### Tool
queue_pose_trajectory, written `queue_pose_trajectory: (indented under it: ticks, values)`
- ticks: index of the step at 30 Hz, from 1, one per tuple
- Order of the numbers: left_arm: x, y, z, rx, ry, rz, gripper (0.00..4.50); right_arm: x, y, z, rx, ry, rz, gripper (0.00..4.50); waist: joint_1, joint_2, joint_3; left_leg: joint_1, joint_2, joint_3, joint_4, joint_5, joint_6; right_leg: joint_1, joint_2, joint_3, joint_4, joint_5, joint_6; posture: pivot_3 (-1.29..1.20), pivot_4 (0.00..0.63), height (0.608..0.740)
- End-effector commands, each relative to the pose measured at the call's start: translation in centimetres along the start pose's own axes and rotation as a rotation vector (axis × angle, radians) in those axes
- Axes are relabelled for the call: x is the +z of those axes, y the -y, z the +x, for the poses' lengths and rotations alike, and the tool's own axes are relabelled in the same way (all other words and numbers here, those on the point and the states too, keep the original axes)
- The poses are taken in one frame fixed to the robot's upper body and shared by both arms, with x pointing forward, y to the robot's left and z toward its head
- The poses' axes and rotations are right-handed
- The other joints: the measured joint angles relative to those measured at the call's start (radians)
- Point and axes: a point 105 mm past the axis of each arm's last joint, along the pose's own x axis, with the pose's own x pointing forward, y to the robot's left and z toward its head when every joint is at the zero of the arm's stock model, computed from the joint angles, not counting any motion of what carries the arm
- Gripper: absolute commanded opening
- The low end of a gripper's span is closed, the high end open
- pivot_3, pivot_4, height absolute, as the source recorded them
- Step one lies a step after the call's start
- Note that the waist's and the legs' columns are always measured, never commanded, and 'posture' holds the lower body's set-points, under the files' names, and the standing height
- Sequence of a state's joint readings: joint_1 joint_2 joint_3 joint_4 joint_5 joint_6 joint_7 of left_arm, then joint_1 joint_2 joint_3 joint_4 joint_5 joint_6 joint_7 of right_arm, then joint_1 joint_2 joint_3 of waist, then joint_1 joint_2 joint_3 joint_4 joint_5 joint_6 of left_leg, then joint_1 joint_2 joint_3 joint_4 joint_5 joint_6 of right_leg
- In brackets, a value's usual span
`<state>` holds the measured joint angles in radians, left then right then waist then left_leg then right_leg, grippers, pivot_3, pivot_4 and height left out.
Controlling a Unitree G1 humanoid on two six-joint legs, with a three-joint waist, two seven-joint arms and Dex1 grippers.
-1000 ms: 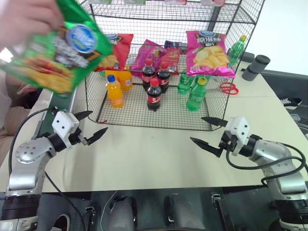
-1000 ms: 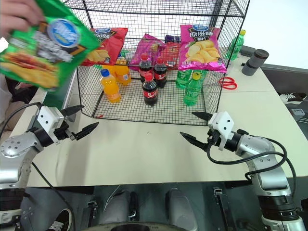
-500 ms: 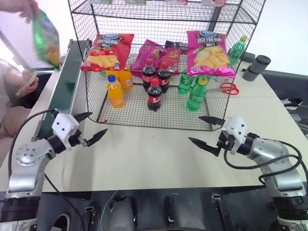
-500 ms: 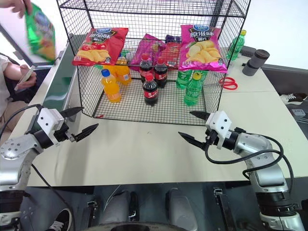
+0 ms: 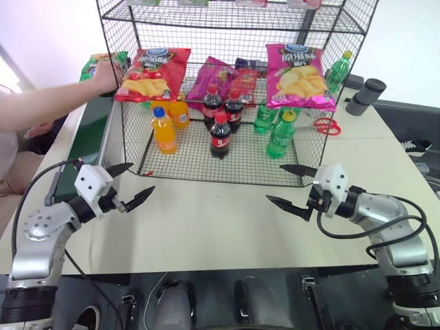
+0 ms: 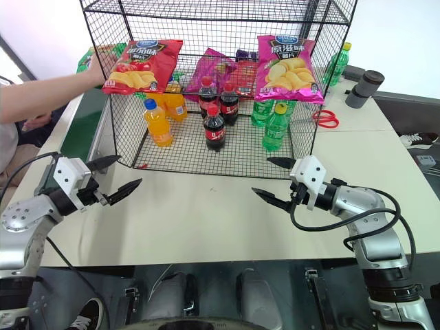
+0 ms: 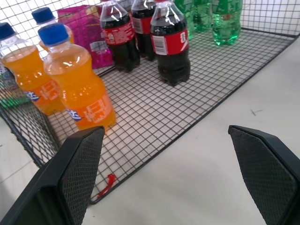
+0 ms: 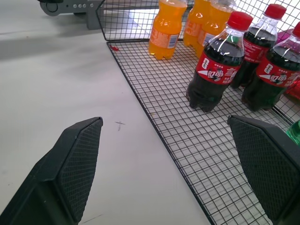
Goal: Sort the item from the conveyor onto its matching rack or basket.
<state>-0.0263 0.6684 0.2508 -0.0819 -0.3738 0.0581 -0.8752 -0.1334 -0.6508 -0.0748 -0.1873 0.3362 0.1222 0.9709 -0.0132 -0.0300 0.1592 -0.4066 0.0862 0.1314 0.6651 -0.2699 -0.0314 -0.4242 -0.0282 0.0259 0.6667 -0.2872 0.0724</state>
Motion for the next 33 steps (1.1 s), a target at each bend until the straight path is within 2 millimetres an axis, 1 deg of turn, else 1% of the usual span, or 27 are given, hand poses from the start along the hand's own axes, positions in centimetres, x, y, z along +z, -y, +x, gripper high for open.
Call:
queue_pose_trajectory:
  ticks: [1, 15, 33]
  values:
    - [1.44, -0.23, -0.14, -0.004, 0.050, 0.032, 4.50, 0.77, 0.10, -0.07, 0.003, 0.017, -0.034, 4.45, 0.000, 0.000, 0.000, 0.000, 0.000, 0.000, 0.000, 0.000, 0.000, 0.000, 0.000, 0.000, 0.000, 0.000, 0.000, 0.00, 0.150, 0.740]
    - [1.28, -0.59, 0.03, 0.001, 0.046, 0.023, 4.50, 0.94, -0.09, 0.06, 0.000, 0.022, -0.031, 4.45, 0.000, 0.000, 0.000, 0.000, 0.000, 0.000, 0.000, 0.000, 0.000, 0.000, 0.000, 0.000, 0.000, 0.000, 0.000, 0.00, 0.150, 0.740]
    - [1.28, -0.73, -0.46, 0.021, 0.040, 0.063, 4.50, 1.19, 0.00, 0.77, 0.008, 0.038, -0.031, 4.45, 0.000, 0.000, 0.000, 0.000, 0.000, 0.000, 0.000, 0.000, 0.000, 0.000, 0.000, 0.000, 0.000, 0.000, 0.000, 0.00, 0.150, 0.740]
